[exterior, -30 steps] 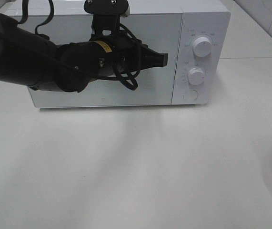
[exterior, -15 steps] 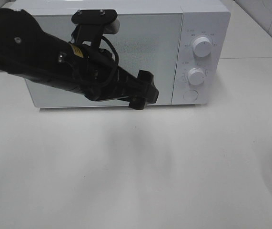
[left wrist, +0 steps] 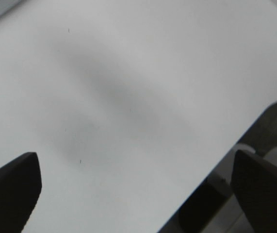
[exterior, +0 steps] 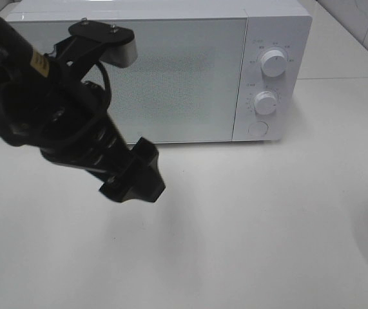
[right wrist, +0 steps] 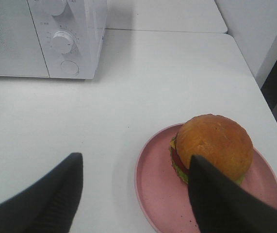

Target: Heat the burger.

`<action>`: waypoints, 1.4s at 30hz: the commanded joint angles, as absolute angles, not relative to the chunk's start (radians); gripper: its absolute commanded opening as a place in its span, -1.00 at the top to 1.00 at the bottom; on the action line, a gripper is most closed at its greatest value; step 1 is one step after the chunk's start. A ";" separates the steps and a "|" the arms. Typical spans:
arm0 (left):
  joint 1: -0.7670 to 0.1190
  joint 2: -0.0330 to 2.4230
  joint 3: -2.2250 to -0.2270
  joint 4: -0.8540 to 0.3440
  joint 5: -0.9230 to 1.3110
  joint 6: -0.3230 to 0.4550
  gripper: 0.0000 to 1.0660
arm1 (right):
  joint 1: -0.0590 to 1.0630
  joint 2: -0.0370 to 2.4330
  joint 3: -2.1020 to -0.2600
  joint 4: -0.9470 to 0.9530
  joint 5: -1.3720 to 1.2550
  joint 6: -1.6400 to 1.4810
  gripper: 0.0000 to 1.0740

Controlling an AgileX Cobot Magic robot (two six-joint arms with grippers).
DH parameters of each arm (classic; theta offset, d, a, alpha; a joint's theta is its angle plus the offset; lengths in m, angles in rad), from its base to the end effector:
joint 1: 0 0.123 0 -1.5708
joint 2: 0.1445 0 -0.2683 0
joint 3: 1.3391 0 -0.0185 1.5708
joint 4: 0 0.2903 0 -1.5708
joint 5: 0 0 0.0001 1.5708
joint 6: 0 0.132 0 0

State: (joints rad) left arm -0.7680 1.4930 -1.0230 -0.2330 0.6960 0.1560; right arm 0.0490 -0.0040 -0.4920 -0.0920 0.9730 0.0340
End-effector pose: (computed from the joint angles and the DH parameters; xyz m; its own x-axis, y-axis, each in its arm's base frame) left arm 0.2433 -0.2622 0.1852 -0.6470 0.5917 -0.4809 0.7232 0.6761 -0.1412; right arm 0.0887 -0.0057 0.2860 -0.3780 -0.0364 -0.9251 0.0146 0.9989 -0.0453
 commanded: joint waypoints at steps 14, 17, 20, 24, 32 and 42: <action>-0.367 1.466 -1.005 -0.174 1.106 0.042 -0.87 | 0.044 -0.039 -0.489 -0.092 0.962 0.023 -0.06; -0.278 1.447 -0.950 -0.174 1.113 0.058 -0.87 | 0.044 -0.039 -0.489 -0.092 0.962 0.023 -0.06; -0.198 1.402 -0.872 -0.174 1.105 0.069 -0.87 | 0.044 -0.039 -0.489 -0.092 0.962 0.023 -0.06; -0.122 1.337 -0.797 -0.177 1.101 0.066 -0.87 | 0.044 -0.039 -0.489 -0.092 0.962 0.023 -0.06; 0.005 1.058 -0.662 -0.178 1.148 0.057 -0.87 | 0.044 -0.039 -0.489 -0.092 0.962 0.023 -0.06; 0.006 0.579 -0.535 -0.060 1.097 0.048 -0.87 | 0.044 -0.039 -0.489 -0.092 0.962 0.023 -0.06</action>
State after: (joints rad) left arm 0.0040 0.5940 -0.5440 -0.0700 1.1210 0.0530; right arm 0.0490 -0.0040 -0.4920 -0.0920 0.9730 0.0340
